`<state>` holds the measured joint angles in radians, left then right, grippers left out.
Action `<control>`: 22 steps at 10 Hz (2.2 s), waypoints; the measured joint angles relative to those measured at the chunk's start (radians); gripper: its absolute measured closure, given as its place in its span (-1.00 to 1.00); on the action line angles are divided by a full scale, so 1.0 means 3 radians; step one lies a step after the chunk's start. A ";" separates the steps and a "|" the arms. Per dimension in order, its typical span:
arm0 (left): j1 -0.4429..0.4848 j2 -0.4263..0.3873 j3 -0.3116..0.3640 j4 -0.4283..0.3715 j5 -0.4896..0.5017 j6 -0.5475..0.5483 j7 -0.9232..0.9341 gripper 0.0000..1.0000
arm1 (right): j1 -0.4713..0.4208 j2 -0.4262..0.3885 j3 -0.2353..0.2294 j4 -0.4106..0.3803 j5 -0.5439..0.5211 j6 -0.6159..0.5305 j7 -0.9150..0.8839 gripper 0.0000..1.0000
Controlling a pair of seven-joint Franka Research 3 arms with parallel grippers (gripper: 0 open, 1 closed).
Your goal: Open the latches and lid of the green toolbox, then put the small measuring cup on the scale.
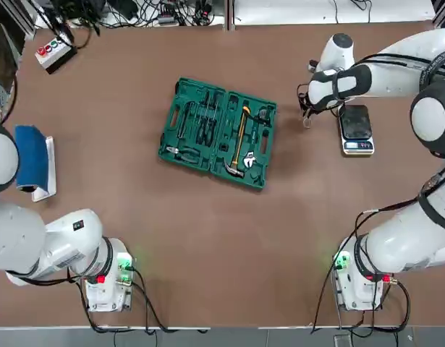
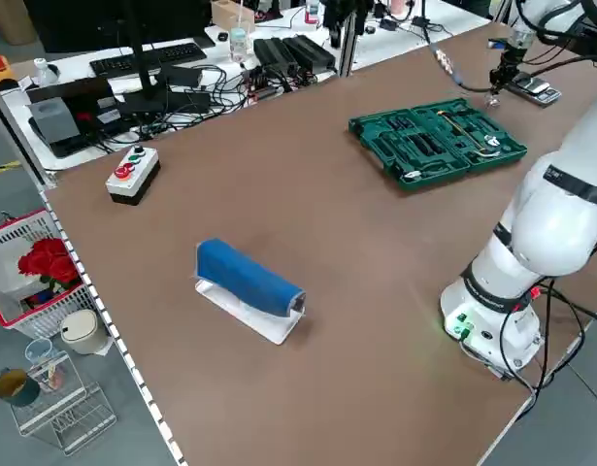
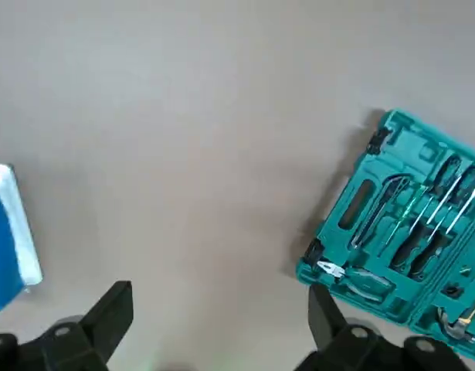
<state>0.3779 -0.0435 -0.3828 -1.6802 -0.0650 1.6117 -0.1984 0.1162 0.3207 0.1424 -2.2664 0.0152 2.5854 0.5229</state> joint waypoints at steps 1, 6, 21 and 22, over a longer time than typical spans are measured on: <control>-0.0049 0.0029 0.0072 0.0184 0.0000 -0.0158 0.0011 -1.00 | -0.0005 0.0001 -0.0007 -0.0001 -0.0001 0.0000 -0.0001 0.74; -0.0697 0.0269 0.0533 0.0747 0.0093 -0.0501 0.0040 -1.00 | -0.0011 -0.0022 -0.0021 0.0000 -0.0011 -0.0015 -0.0002 0.87; -0.0693 0.0280 0.0543 0.0806 -0.0013 -0.0653 0.0065 -1.00 | -0.0071 -0.0545 -0.1055 0.0169 -0.0071 -0.1026 -0.1927 0.87; -0.0694 0.0283 0.0542 0.0805 -0.0038 -0.0653 0.0065 -1.00 | -0.0078 -0.0543 -0.1161 0.0116 -0.0075 -0.0921 -0.2104 0.87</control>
<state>0.1698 0.0414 -0.2203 -1.4386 -0.0763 1.4157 -0.1788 0.0929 0.1579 -0.2058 -2.2315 -0.0074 2.3092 -0.1084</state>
